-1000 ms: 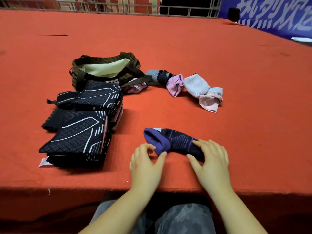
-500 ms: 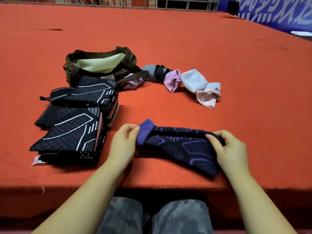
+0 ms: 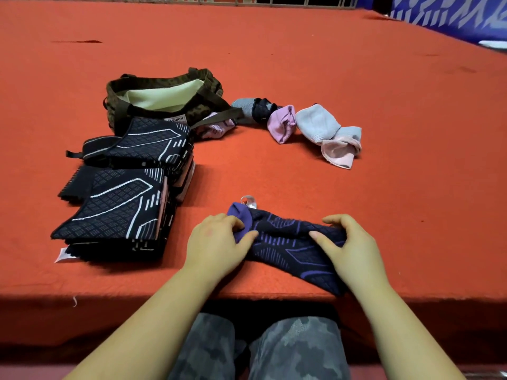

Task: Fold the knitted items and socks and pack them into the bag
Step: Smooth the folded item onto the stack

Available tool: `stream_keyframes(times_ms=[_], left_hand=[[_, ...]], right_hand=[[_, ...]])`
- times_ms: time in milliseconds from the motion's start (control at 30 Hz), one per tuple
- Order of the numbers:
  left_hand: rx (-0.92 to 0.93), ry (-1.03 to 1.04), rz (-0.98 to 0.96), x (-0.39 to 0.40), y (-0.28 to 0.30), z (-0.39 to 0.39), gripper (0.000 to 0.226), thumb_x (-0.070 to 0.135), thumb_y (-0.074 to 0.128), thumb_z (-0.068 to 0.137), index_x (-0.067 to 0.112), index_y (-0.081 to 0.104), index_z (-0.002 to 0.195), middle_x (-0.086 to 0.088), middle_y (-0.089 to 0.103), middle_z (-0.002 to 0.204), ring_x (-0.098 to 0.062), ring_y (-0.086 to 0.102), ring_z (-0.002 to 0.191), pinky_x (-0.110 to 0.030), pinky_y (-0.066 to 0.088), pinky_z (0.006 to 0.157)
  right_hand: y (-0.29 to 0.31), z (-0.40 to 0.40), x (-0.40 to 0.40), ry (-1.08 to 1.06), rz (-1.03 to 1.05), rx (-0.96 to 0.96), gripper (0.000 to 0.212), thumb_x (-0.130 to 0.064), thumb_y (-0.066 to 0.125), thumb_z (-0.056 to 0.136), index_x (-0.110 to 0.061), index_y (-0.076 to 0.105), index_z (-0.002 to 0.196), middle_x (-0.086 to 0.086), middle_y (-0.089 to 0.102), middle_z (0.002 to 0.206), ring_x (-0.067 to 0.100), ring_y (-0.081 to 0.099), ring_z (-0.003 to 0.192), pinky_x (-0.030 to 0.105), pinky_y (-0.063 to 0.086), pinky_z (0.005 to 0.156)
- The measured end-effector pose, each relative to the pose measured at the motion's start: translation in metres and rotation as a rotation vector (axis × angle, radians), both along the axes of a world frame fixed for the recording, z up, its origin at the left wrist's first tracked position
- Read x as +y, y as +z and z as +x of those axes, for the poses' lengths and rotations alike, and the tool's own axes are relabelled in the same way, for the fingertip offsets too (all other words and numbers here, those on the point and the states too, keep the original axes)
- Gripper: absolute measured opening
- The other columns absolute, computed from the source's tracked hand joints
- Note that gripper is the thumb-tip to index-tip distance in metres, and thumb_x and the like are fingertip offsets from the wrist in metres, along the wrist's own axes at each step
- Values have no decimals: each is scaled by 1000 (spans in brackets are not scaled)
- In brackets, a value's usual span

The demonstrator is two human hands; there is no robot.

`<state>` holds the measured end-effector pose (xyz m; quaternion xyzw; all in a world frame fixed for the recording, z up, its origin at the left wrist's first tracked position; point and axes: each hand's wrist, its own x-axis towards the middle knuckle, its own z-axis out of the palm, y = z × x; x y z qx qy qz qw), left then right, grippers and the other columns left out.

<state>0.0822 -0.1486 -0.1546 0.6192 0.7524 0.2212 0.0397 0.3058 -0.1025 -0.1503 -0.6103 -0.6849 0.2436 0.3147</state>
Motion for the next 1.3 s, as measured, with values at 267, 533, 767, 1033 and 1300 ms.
stream_keyframes(times_ms=[267,533,767,1033,1300], left_hand=[[75,53,63,5,6,-3,19,33,56,90,17,67,94,-5,66,92,-28,59,91,-37,42,81],[-1142,229,138,7,38,-11,22,15,52,96,16,64,77,0,66,74,-9,61,67,-19,47,58],[-1711,53,133,6,62,-19,24,15,41,97,4,61,91,-6,69,71,-17,65,60,-27,54,50],[-1267,127,-20,1,43,-6,19,14,47,97,8,65,99,-1,68,82,-17,62,75,-27,50,67],[-407,203,-56,-27,-6,6,37,49,75,70,23,53,84,10,58,85,-13,55,84,-35,45,81]], right_hand=[[2,3,-4,-80,43,155,12,-29,69,83,-22,63,76,-12,64,72,4,57,69,16,37,59],[9,9,6,-238,114,346,16,-26,67,86,-11,65,82,-5,62,72,12,55,67,25,36,65],[28,22,19,-258,127,413,18,-24,66,87,-7,67,83,-1,64,73,11,55,66,19,40,60],[33,11,19,-255,181,151,29,-21,71,82,-14,64,108,6,63,105,26,58,102,33,42,90],[-19,-37,-35,272,153,-130,43,-46,68,77,-22,64,113,-8,63,111,14,56,107,22,37,96]])
